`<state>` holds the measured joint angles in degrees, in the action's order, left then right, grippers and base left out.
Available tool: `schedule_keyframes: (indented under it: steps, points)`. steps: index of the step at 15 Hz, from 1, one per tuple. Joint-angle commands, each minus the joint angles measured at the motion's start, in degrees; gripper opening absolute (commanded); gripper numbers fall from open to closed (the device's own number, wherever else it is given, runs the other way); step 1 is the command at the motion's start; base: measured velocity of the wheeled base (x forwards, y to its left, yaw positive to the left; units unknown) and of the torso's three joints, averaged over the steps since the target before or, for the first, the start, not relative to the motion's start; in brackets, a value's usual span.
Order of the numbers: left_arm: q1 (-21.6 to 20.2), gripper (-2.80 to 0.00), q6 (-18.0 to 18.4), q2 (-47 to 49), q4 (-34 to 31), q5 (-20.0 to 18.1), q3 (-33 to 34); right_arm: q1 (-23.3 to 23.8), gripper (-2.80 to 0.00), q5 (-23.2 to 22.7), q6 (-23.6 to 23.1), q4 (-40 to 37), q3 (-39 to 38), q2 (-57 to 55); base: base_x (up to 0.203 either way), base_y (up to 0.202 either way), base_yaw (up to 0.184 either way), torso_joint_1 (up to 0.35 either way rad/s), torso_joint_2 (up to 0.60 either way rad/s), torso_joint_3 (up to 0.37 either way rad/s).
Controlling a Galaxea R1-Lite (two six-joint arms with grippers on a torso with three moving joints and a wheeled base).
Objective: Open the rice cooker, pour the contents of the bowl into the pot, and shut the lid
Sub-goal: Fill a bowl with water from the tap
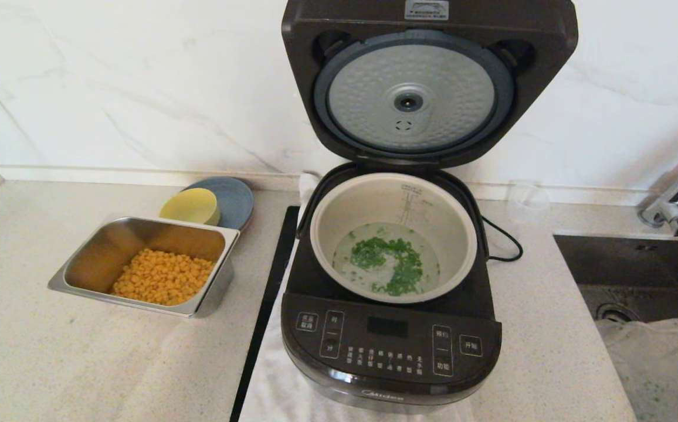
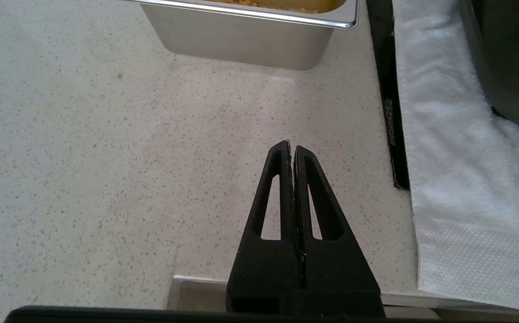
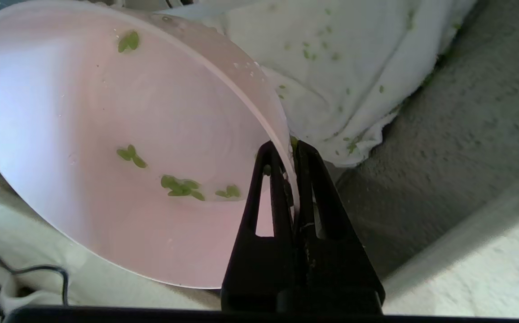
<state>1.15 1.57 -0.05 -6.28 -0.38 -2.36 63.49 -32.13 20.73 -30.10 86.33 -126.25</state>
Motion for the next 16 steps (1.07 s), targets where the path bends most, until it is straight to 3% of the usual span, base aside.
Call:
schedule_keyframes:
  steps: [1,7,16]
  points:
    - [0.0,-2.8,0.01,-0.04,-0.04,0.03,-0.01,-1.51,-2.8,0.47,1.47,-0.17,2.7,-1.31,0.0,0.0,0.0,0.0,0.0,0.0]
    - [0.0,-2.8,0.01,-0.04,-0.04,0.03,-0.01,-1.71,-2.8,0.84,4.06,-0.31,9.0,-4.25,0.0,0.0,0.0,0.0,0.0,0.0]
    - [0.0,-2.8,0.01,-0.04,-0.04,-0.06,-0.01,-4.39,-2.8,3.74,3.77,-1.21,5.9,2.15,0.0,0.0,0.0,0.0,0.0,0.0]
